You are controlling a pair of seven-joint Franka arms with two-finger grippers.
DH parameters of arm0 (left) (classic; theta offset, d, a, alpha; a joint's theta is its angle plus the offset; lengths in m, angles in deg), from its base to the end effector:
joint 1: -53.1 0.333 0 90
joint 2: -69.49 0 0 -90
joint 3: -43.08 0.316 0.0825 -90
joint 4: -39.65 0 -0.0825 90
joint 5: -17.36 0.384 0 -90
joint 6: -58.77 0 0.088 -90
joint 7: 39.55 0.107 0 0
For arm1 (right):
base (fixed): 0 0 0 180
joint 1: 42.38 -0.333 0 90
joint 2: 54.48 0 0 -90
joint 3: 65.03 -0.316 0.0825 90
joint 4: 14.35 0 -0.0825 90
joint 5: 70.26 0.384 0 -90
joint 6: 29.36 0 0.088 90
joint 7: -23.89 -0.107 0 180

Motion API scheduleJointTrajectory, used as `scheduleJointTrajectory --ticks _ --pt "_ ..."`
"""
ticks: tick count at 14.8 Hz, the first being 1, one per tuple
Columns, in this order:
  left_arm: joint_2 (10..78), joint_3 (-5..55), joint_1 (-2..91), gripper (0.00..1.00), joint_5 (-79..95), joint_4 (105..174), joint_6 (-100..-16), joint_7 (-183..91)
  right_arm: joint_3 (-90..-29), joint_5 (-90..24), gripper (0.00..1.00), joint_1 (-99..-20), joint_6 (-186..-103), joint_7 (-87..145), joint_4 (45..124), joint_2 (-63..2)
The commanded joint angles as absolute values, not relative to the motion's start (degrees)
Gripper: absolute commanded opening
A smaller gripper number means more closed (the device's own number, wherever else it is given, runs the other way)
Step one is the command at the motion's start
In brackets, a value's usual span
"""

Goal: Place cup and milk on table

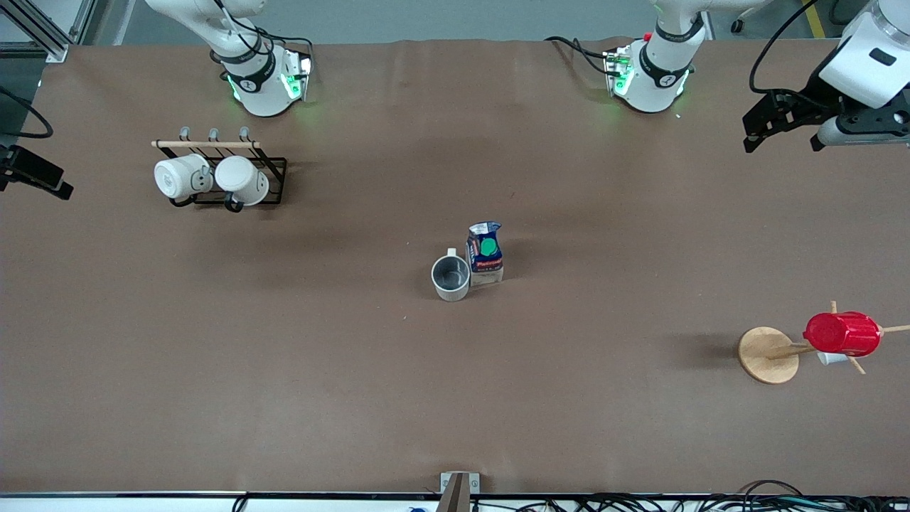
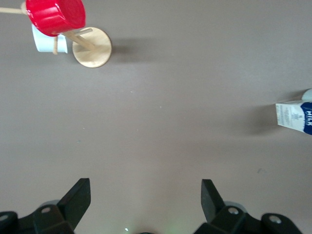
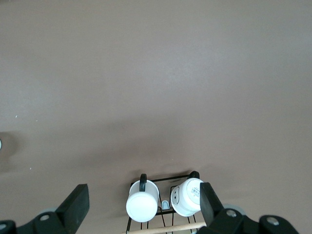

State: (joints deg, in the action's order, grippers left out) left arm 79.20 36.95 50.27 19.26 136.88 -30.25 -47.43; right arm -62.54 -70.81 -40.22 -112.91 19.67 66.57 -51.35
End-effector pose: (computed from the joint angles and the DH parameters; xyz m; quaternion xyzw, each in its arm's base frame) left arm 0.4929 -0.0791 0.6524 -0.9996 0.0083 -0.0162 0.0235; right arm 0.5582 -0.0457 0.6582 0.9969 -0.0778 -0.0044 0.0059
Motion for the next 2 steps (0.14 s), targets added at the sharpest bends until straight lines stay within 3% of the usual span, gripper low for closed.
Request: scheduleJointTrajectory --ticks 1,2 --pt "77.7 36.6 50.6 1.00 20.5 134.8 -28.9 -47.3 -63.0 -70.0 1.00 -39.4 -113.4 18.8 68.8 -53.2" --pt "77.7 36.8 50.8 1.00 20.2 134.7 -28.9 -47.1 -63.0 -69.9 1.00 -39.4 -113.4 18.8 68.8 -53.2"
